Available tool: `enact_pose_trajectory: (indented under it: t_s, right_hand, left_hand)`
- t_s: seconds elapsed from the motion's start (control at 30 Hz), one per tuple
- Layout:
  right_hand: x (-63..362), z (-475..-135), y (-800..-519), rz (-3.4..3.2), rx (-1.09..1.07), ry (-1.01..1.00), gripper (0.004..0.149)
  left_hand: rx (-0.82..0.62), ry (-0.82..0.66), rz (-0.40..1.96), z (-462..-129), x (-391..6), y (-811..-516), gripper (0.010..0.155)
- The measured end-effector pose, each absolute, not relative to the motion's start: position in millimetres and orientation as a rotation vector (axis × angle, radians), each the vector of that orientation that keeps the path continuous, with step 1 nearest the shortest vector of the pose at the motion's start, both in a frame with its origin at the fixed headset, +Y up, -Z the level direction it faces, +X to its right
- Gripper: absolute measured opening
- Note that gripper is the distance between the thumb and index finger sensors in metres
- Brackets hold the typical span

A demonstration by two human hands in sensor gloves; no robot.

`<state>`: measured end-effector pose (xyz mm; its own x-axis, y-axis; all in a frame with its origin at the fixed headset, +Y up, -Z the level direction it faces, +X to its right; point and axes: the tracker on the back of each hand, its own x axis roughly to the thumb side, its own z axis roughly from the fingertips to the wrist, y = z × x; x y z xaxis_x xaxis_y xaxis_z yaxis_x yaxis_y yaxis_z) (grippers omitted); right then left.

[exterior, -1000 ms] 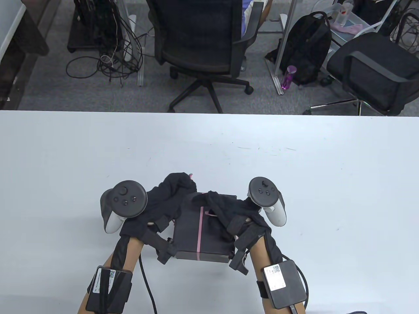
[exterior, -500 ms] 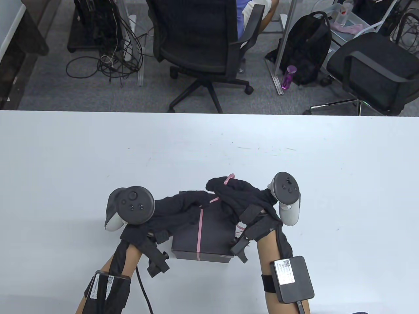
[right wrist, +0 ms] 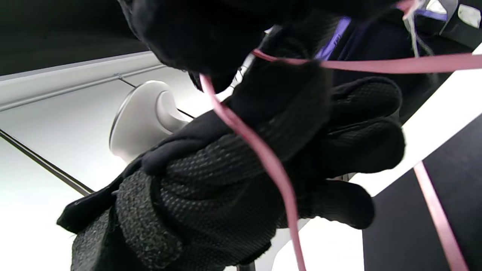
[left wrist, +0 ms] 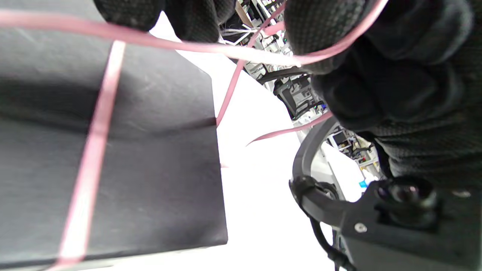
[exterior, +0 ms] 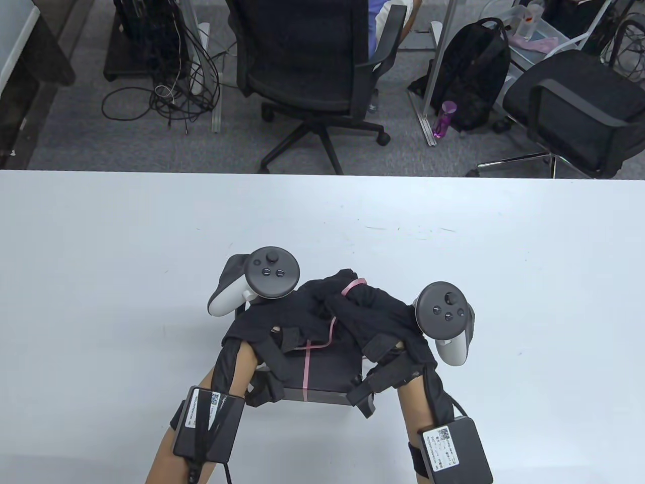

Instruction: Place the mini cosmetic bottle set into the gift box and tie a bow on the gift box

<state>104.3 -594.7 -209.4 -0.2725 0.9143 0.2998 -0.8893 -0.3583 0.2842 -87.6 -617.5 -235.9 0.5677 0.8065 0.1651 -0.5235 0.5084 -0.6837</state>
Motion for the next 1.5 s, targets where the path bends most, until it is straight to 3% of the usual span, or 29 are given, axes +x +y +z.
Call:
enact_pose_trajectory:
  t_s: [0.13,0.27,0.47,0.7,0.97,1.4,1.5]
  right_hand:
    - [107,-207,-597,1.862,0.488,0.063,0.04]
    - [110,-208,-599,1.847,0.478,0.059,0.04]
    - [119,-209,-605,1.833,0.436,0.047,0.041]
    - [120,-214,-612,1.888,0.404,0.005,0.04]
    - [118,-223,-620,1.886,0.331,-0.009,0.04]
    - [122,-226,-622,1.857,0.301,-0.018,0.039]
    - [126,-226,-619,1.876,0.315,-0.027,0.038]
  left_hand:
    - [-0.639,-0.539,0.87,-233,-81,-627,0.064]
    - [-0.499,-0.485,0.815,-229,-85,-628,0.044]
    - [-0.132,-0.396,0.689,-221,-114,-616,0.044]
    - [0.051,-0.407,0.504,-198,-133,-593,0.044]
    - [0.044,-0.528,0.494,-174,-136,-584,0.043]
    - [-0.03,-0.611,0.341,-158,-120,-603,0.044]
    - [-0.112,-0.586,0.321,-165,-130,-600,0.06]
